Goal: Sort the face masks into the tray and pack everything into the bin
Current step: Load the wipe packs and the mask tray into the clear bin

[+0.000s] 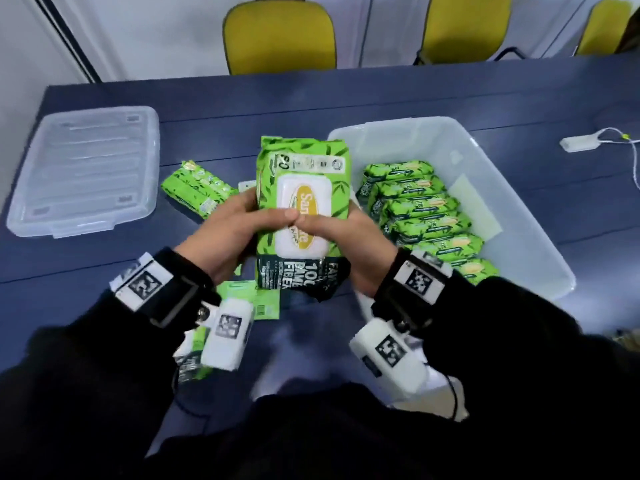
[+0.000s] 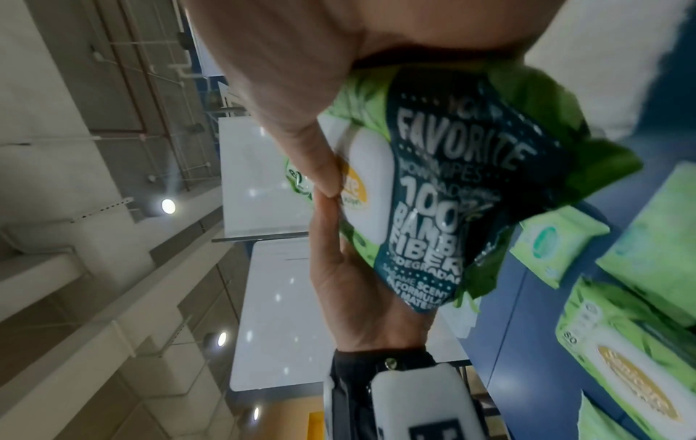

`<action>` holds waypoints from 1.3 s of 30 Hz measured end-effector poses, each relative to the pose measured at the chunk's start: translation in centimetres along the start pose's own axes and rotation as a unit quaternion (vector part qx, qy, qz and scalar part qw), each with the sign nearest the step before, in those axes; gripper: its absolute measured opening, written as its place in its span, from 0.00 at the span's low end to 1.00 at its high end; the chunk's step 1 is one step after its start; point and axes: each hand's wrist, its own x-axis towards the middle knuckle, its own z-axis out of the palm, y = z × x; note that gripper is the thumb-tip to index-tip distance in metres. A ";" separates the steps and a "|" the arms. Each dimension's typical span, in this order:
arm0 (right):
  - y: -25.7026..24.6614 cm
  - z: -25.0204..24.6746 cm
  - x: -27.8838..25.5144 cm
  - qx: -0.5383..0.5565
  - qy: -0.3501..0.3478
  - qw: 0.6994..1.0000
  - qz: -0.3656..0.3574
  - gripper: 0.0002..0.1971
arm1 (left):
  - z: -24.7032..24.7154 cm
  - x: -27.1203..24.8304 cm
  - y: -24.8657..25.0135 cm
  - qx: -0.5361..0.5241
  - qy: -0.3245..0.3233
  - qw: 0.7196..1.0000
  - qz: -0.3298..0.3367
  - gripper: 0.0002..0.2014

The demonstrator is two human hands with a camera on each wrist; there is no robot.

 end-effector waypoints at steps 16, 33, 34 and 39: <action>-11.8 -30.7 0.8 -0.316 0.001 0.943 0.108 0.10 | 28.7 12.5 -6.4 0.608 -0.204 0.767 0.004 0.29; -4.1 -29.6 3.8 -0.762 -0.313 0.538 0.178 0.16 | 19.3 8.2 -5.0 0.585 0.019 0.811 -0.008 0.17; -3.3 -29.4 4.2 -0.774 -0.326 0.513 0.179 0.15 | 18.0 7.7 -5.7 0.591 0.049 0.805 -0.010 0.18; -1.7 -28.4 5.3 -0.827 -0.356 0.394 0.187 0.19 | 17.7 5.9 -9.2 0.659 -0.001 0.752 -0.030 0.21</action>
